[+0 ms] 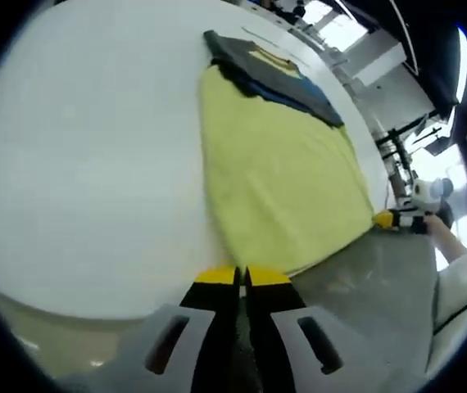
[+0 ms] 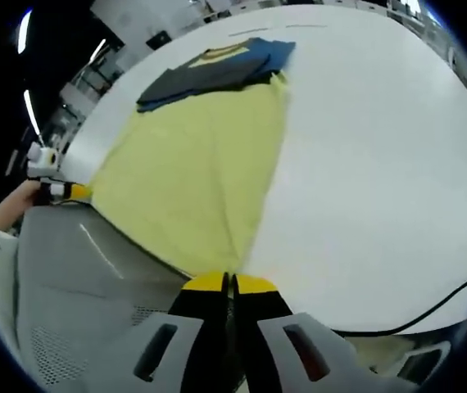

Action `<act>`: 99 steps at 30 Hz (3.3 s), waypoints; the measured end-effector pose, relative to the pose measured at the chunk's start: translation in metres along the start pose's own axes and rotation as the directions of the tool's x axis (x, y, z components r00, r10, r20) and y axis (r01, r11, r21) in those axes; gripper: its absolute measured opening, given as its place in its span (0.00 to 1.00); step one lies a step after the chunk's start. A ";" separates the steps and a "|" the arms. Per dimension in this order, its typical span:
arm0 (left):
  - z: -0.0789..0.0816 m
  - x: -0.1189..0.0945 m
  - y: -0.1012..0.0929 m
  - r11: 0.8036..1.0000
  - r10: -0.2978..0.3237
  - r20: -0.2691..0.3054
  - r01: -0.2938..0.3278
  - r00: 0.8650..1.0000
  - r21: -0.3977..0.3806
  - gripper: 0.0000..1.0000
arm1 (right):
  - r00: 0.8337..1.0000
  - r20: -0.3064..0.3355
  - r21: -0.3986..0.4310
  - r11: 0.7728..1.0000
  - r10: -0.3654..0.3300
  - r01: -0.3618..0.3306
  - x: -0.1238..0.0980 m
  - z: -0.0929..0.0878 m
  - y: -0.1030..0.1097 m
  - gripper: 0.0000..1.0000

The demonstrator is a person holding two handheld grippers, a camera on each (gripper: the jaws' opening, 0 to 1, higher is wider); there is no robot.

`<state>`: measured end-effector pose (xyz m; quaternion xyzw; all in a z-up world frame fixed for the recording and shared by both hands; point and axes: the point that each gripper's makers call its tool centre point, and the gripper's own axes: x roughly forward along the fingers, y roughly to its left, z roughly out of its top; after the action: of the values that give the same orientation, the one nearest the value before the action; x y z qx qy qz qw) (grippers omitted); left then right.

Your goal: Fold the garment on the visible template until the final outline fits inside the template.

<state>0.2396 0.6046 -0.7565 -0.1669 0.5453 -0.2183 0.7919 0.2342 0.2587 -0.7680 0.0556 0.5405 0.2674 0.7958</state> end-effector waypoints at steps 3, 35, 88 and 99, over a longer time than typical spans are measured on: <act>0.001 -0.005 -0.002 1.000 -0.001 0.007 0.000 1.000 0.013 0.00 | 1.000 0.019 0.009 1.000 0.023 -0.024 -0.005 0.003 0.003 0.03; 0.005 -0.041 -0.026 0.997 -0.055 0.092 0.051 0.994 0.053 0.00 | 0.980 0.186 0.020 0.997 0.069 -0.074 -0.051 0.019 0.021 0.03; 0.036 -0.087 -0.056 0.992 -0.127 0.241 0.124 0.962 0.026 0.00 | 0.960 0.267 0.004 0.996 0.085 -0.089 -0.085 0.033 0.032 0.03; 0.036 -0.102 -0.063 0.991 -0.131 0.266 0.126 0.955 0.037 0.00 | 0.958 0.268 -0.034 0.995 0.102 -0.096 -0.096 0.030 0.043 0.03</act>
<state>0.2318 0.6058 -0.6319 -0.2223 0.4192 -0.2500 0.8440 0.2193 0.2548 -0.6595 0.1101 0.4212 0.3023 0.8480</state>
